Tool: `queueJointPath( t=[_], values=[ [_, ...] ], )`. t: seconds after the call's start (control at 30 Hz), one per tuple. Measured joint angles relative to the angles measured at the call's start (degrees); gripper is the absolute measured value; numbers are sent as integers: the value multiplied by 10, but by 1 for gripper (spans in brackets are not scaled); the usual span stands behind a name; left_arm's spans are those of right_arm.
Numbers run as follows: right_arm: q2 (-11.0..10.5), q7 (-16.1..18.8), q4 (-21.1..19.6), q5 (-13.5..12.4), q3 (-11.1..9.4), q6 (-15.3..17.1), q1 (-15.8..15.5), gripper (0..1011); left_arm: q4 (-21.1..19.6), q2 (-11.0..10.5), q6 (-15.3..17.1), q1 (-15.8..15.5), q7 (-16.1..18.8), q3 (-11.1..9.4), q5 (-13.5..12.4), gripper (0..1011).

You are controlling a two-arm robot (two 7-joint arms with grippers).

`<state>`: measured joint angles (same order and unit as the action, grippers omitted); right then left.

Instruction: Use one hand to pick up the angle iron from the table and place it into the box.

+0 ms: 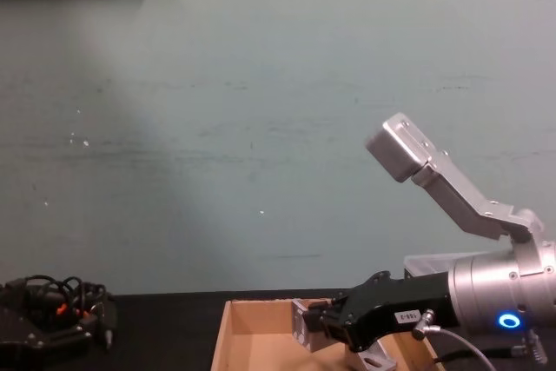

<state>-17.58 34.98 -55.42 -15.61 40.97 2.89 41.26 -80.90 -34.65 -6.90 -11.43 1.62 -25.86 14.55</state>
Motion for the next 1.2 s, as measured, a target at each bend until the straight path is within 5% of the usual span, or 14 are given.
queueJointPath(
  t=[0.33, 1.2],
  values=[
    [15, 6, 23, 13, -7, -4, 6, 87, 0, 0, 0, 0, 0, 0, 0, 1000],
    [13, 15, -15, 30, -46, 3, -21, 908, 0, 0, 0, 0, 0, 0, 0, 1000]
  ],
)
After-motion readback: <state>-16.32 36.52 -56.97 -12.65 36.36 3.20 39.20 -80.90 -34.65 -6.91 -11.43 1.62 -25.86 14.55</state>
